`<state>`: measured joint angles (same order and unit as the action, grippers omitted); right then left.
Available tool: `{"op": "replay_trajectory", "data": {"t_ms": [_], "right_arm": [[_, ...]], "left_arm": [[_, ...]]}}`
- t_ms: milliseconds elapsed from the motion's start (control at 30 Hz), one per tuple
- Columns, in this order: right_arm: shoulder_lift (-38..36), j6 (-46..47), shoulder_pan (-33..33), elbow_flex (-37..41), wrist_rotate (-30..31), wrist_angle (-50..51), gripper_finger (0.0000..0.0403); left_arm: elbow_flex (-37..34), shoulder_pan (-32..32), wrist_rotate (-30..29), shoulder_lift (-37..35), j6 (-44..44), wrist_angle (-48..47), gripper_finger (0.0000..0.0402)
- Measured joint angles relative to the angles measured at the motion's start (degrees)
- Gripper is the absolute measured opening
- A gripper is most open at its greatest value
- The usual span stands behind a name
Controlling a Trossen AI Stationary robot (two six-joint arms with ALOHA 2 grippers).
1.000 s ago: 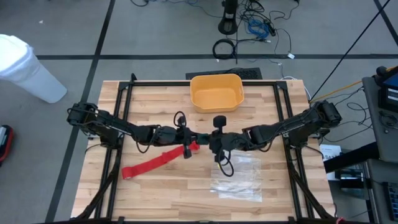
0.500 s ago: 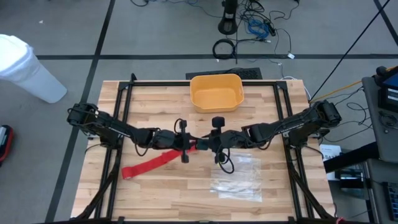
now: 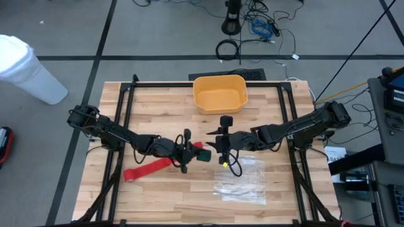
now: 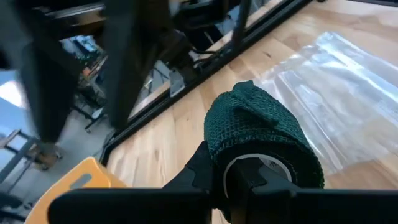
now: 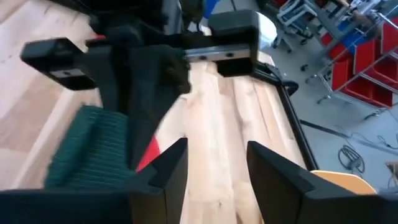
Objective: Roll bandage
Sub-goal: Roll the green bandage
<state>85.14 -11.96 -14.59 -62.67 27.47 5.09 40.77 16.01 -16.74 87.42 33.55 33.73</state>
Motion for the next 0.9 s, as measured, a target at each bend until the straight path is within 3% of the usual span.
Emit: {"op": "replay_trajectory", "data": {"t_ms": [467, 700, 900], "right_arm": [[2.89, 2.29, -9.54, 0.0, 0.93, -0.03, 0.0129], [5.5, -1.44, -8.6, 0.0, 8.03, 1.29, 0.0116], [5.46, -3.27, -7.69, 0.0, 8.1, 1.46, 0.0095]], "left_arm": [[0.02, -2.23, -3.36, 0.0, -12.24, 0.07, 0.0015], [0.02, -2.17, -1.42, 0.0, -12.25, -0.3, 0.0015], [0.02, -2.23, -0.71, 0.0, -11.82, -1.16, 0.0015]]}}
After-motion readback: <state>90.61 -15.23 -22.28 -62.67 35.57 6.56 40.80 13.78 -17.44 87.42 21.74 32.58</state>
